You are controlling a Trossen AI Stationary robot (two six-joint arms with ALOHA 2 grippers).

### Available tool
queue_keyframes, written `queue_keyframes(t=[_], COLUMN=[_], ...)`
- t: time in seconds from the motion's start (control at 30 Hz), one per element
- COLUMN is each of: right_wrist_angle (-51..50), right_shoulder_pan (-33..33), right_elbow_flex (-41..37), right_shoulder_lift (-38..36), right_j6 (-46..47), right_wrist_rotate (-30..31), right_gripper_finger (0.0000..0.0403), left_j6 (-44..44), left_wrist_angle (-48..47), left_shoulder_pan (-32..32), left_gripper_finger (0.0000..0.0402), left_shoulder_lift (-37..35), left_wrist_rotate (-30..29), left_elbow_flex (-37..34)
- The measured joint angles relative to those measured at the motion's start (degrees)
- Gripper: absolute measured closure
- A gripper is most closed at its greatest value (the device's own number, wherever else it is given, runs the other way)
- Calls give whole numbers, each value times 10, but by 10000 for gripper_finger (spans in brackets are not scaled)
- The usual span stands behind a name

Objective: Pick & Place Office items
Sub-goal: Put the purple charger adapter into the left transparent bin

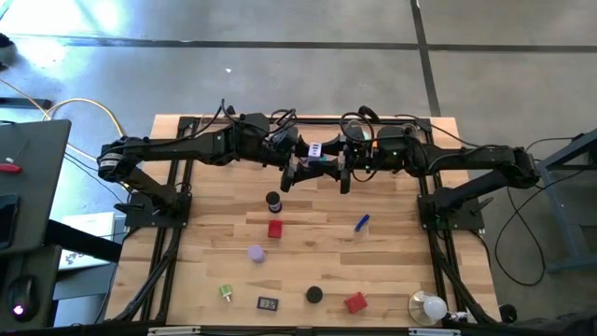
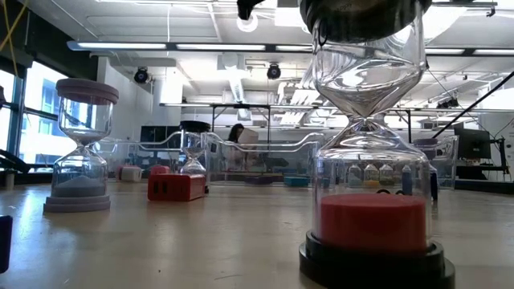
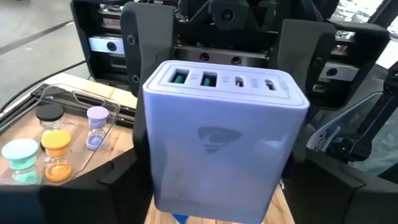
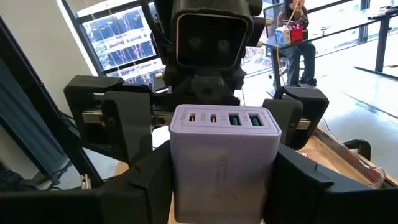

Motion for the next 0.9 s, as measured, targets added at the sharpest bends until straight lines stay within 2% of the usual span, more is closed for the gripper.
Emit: queue_keyframes(t=[0.2,0.27,0.43,0.57,0.7,0.9], right_wrist_angle=[1,1,0,-4,-7,-8], right_shoulder_pan=[0,0,-2,-8,-6,-10], right_elbow_flex=[0,0,0,0,0,1], right_shoulder_lift=[0,0,0,0,0,0], right_j6=[4,3,-6,-12,-22,-115], right_wrist_rotate=[-10,-10,-27,-56,-43,-16], right_gripper_finger=[204,204,202,184,161,146], left_j6=[20,27,32,34,34,33], left_wrist_angle=[-1,-1,-1,-3,-5,-19], left_shoulder_pan=[0,0,0,0,-1,1], left_gripper_finger=[183,197,197,197,197,197], left_shoulder_lift=[0,0,0,0,1,1], left_wrist_rotate=[-1,-1,-15,-18,-13,-8], left_elbow_flex=[0,0,0,0,0,0])
